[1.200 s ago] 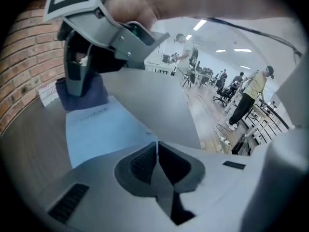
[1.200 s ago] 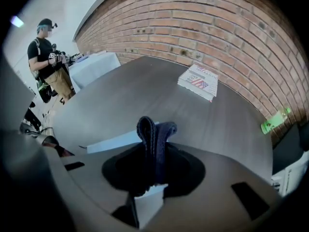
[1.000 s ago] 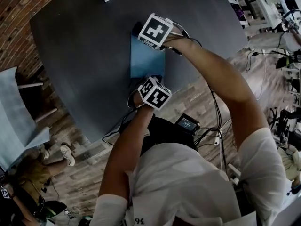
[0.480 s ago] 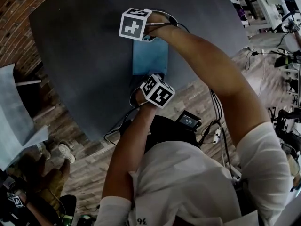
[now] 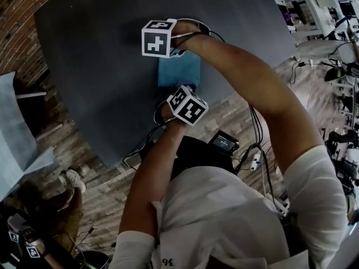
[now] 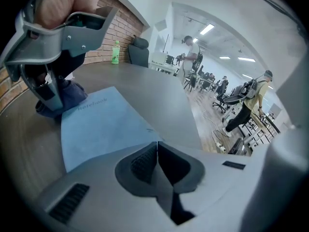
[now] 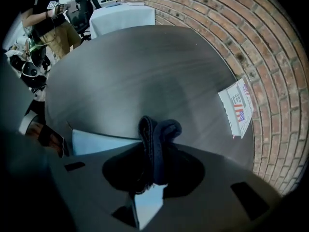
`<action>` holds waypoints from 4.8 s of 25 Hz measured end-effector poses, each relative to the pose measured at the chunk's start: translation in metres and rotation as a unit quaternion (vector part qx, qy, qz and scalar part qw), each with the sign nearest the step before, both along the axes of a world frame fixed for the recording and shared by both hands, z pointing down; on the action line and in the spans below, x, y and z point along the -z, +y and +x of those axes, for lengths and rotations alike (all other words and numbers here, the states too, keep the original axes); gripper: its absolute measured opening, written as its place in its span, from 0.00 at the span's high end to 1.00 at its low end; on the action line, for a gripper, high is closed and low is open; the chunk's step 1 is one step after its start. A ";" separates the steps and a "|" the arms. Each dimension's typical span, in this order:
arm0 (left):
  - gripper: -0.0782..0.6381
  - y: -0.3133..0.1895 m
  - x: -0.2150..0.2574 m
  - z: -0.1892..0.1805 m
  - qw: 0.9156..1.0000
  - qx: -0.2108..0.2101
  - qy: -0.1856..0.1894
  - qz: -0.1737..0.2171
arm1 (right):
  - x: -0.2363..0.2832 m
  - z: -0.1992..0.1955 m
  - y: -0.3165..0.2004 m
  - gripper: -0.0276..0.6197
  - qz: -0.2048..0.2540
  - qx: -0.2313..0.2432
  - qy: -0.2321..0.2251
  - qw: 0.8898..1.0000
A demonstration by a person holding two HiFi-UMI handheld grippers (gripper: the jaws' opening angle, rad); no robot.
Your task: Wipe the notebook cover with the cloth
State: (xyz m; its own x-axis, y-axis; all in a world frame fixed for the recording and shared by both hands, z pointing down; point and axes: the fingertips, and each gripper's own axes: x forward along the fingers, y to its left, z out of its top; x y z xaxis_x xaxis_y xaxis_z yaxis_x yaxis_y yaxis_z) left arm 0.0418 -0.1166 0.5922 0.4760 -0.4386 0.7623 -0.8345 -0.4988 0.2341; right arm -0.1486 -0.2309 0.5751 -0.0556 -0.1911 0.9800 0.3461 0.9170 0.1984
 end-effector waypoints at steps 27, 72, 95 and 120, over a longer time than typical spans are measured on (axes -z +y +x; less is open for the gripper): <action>0.87 -0.003 0.002 -0.005 1.000 0.014 -0.012 0.001 | -0.001 0.032 0.108 0.79 -0.149 0.050 0.081 0.984; 0.87 0.001 0.001 -0.014 0.994 -0.034 -0.086 0.054 | -0.005 0.048 0.155 0.79 -0.211 0.070 0.118 0.968; 0.87 0.018 0.038 -0.048 0.996 0.039 0.066 0.051 | 0.052 -0.004 0.093 0.79 -0.285 -0.170 -0.190 0.924; 0.88 0.000 0.005 -0.087 0.959 0.191 0.195 -0.071 | 0.002 0.019 -0.027 0.79 -0.315 -0.551 -0.336 0.696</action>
State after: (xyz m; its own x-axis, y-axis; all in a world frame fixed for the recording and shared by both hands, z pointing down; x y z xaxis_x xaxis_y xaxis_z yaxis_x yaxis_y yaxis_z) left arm -0.0448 -0.1161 0.5877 0.5618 -0.5428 0.6243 -0.7858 -0.1141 0.6079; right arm -0.1293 -0.2577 0.5736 -0.7018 -0.0241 0.7120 -0.6123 0.5313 -0.5856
